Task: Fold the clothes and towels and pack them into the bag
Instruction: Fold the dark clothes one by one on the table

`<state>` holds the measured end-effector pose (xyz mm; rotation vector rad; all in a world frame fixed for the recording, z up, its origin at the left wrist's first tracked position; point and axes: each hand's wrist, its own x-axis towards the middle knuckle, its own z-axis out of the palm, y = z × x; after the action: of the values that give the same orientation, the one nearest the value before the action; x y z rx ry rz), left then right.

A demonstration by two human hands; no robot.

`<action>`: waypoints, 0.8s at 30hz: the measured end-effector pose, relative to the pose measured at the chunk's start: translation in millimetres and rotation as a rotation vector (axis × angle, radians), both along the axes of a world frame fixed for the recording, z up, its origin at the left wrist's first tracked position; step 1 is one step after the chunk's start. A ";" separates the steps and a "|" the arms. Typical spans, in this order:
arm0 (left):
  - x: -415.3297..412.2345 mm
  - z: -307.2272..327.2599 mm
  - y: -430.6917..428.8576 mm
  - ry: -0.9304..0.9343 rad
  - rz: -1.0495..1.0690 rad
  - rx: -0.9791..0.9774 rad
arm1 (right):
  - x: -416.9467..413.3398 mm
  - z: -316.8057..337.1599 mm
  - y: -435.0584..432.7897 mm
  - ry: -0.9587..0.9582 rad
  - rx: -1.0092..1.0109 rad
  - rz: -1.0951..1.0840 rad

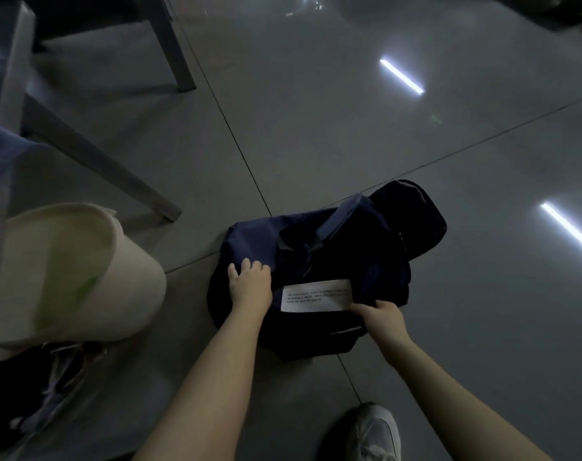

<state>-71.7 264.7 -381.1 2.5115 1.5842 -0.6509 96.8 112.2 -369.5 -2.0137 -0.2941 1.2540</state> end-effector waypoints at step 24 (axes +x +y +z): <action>5.0 117.3 -3.3 -0.326 0.234 -0.208 | 3.5 88.4 20.0 -0.318 -0.108 0.196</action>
<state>-66.6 261.4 -263.7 2.1119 1.5648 -0.3358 100.3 132.2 -281.0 -2.3242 -0.5989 1.0796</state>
